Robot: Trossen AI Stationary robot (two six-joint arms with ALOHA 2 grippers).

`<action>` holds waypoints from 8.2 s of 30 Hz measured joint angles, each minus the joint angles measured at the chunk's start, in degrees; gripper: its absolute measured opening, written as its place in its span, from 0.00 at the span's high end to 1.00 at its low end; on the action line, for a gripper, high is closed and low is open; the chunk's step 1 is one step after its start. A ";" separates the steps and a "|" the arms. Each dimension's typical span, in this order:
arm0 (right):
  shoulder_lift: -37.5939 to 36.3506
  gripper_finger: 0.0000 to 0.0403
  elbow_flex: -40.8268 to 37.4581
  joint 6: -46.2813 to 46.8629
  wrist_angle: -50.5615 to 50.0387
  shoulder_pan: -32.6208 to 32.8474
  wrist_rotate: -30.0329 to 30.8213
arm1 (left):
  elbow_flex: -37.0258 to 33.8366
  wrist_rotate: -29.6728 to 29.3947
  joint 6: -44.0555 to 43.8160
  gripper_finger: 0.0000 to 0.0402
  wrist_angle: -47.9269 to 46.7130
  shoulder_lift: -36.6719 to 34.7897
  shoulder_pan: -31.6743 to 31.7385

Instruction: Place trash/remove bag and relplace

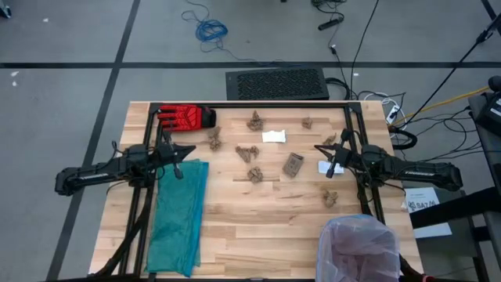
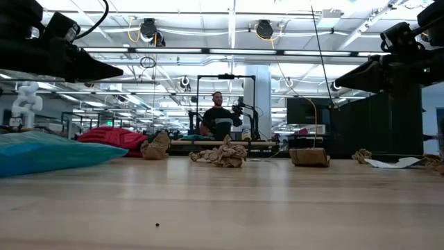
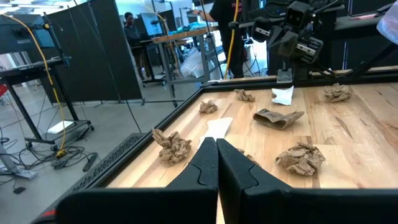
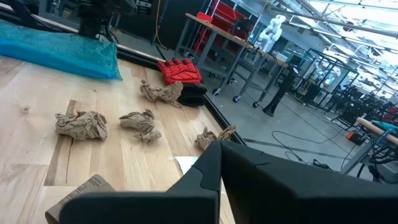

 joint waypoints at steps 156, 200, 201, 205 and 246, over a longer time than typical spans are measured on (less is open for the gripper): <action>80.83 1.00 124.14 81.77 -90.76 27.91 -40.80 | 0.00 -0.01 0.00 1.00 -0.01 0.00 0.00; 81.27 0.79 88.59 117.55 -76.18 50.34 -40.31 | -0.08 1.01 -8.83 1.00 6.65 0.00 0.00; 81.29 0.85 86.98 115.71 -74.20 49.92 -40.16 | -0.07 1.05 -10.05 1.00 7.14 0.00 0.01; 81.36 0.98 81.43 107.43 -64.35 47.96 -35.24 | -0.07 1.34 -9.35 1.00 12.09 0.04 0.02; 81.36 0.96 79.49 48.39 -50.26 20.73 -20.72 | 26.50 -9.92 -1.38 0.67 -8.76 61.66 0.28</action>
